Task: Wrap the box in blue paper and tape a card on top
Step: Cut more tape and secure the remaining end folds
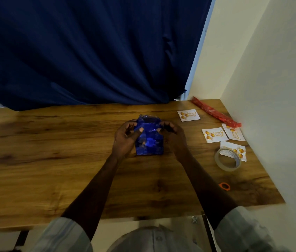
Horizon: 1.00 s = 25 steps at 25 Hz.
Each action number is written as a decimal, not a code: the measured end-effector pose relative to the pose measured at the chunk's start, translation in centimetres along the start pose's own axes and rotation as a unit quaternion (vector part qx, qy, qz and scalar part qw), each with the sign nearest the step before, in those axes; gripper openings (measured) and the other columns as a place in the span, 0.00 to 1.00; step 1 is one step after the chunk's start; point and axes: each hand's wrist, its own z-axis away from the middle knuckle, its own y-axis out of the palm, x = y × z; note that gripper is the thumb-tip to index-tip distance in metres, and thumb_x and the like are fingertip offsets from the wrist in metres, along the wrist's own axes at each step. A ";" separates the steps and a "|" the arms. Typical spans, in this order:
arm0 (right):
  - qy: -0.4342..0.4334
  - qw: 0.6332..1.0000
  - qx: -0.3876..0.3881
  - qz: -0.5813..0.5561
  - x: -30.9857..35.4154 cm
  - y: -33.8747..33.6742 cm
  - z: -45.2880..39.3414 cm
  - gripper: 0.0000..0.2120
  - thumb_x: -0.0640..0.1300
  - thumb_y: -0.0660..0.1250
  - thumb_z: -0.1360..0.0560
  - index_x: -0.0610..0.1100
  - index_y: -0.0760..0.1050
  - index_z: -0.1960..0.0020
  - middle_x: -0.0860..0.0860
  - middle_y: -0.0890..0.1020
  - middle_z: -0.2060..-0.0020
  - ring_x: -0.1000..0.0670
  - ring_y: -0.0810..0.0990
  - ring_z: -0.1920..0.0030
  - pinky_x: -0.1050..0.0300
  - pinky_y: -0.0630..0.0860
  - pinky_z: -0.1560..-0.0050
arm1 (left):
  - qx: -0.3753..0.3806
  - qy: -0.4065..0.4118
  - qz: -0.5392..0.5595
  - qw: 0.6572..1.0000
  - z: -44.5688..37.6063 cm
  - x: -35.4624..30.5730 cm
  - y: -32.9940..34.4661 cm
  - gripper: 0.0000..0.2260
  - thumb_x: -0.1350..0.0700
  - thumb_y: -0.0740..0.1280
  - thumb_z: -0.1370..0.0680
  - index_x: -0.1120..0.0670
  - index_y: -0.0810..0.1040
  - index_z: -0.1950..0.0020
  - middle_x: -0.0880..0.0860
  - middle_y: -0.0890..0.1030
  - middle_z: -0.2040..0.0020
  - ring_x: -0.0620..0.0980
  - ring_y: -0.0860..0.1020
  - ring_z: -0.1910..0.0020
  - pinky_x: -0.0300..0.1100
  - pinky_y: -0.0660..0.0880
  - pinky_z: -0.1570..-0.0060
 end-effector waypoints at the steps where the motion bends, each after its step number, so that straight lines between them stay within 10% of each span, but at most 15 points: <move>1: 0.009 1.000 0.000 0.002 0.1 0.1 0.0 0.13 0.38 0.66 0.24 0.45 0.76 0.40 0.54 0.80 0.47 0.55 0.80 0.48 0.62 0.76 0.56 | -0.003 -0.001 0.000 1.000 0.0 0.0 0.1 0.11 0.53 0.70 0.24 0.55 0.77 0.43 0.52 0.82 0.46 0.47 0.82 0.49 0.48 0.81 0.51; 8: 0.034 0.999 0.002 0.001 0.4 0.8 -0.1 0.18 0.39 0.65 0.23 0.45 0.73 0.33 0.52 0.78 0.42 0.55 0.79 0.47 0.62 0.76 0.57 | -0.041 -0.016 -0.010 0.999 0.2 -0.1 0.6 0.12 0.47 0.68 0.25 0.51 0.79 0.45 0.49 0.82 0.48 0.48 0.81 0.50 0.53 0.80 0.51; 16: 0.032 0.999 -0.027 0.005 0.1 1.6 -0.7 0.10 0.44 0.63 0.21 0.46 0.78 0.42 0.49 0.81 0.45 0.47 0.79 0.45 0.45 0.76 0.42 | -0.107 -0.016 0.024 0.994 0.3 -1.2 1.8 0.07 0.55 0.65 0.20 0.56 0.80 0.52 0.54 0.82 0.56 0.45 0.81 0.59 0.35 0.77 0.61; 25: 0.050 0.997 -0.057 0.016 0.4 1.9 -1.1 0.10 0.41 0.63 0.21 0.45 0.78 0.42 0.49 0.82 0.47 0.50 0.81 0.49 0.57 0.77 0.54 | -0.140 -0.052 0.033 0.988 -0.5 -1.5 2.0 0.06 0.59 0.69 0.23 0.55 0.76 0.47 0.51 0.80 0.53 0.46 0.79 0.53 0.39 0.76 0.53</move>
